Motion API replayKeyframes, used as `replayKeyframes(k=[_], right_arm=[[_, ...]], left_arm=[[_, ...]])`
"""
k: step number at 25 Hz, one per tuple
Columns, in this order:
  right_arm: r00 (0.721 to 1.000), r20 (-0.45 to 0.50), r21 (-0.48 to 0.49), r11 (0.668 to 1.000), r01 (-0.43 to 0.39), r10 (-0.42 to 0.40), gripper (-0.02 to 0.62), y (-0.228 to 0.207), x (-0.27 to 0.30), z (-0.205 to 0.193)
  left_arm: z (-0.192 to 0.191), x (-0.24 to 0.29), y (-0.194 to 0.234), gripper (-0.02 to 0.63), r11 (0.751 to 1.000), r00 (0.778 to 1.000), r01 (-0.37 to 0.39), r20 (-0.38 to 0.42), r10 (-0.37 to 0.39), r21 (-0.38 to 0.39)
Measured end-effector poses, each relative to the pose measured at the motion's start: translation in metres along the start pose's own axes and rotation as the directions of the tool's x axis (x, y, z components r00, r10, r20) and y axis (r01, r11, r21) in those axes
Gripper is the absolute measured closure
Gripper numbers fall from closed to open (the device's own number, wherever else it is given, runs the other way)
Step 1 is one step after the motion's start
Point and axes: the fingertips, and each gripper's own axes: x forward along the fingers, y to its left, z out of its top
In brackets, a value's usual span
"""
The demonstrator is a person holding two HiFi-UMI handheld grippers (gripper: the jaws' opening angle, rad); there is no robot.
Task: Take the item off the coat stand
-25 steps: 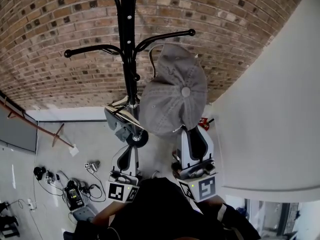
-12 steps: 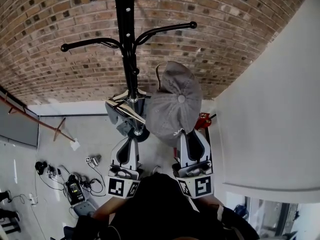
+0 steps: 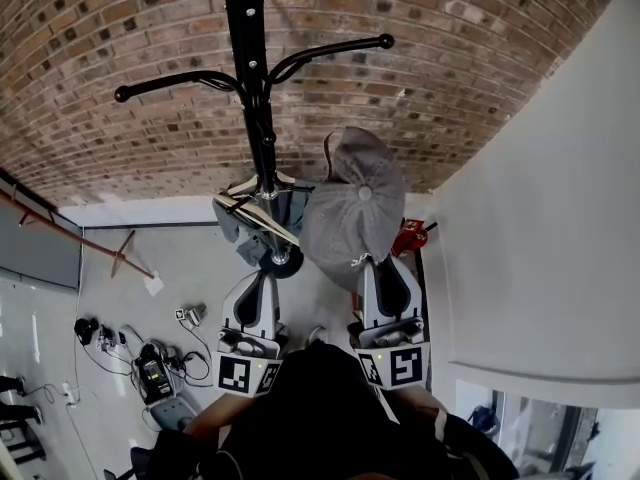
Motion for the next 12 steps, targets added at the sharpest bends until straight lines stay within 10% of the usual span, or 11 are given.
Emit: replayKeyframes(k=[12], right_arm=[[1.0,-0.006,0.004,1.0,0.017,-0.017,0.506,-0.0042,0.0001,-0.0038]], left_arm=[[-0.0041,0.0063,-0.0046,0.591,1.0,1.0,0.018,-0.009,-0.018,-0.007]])
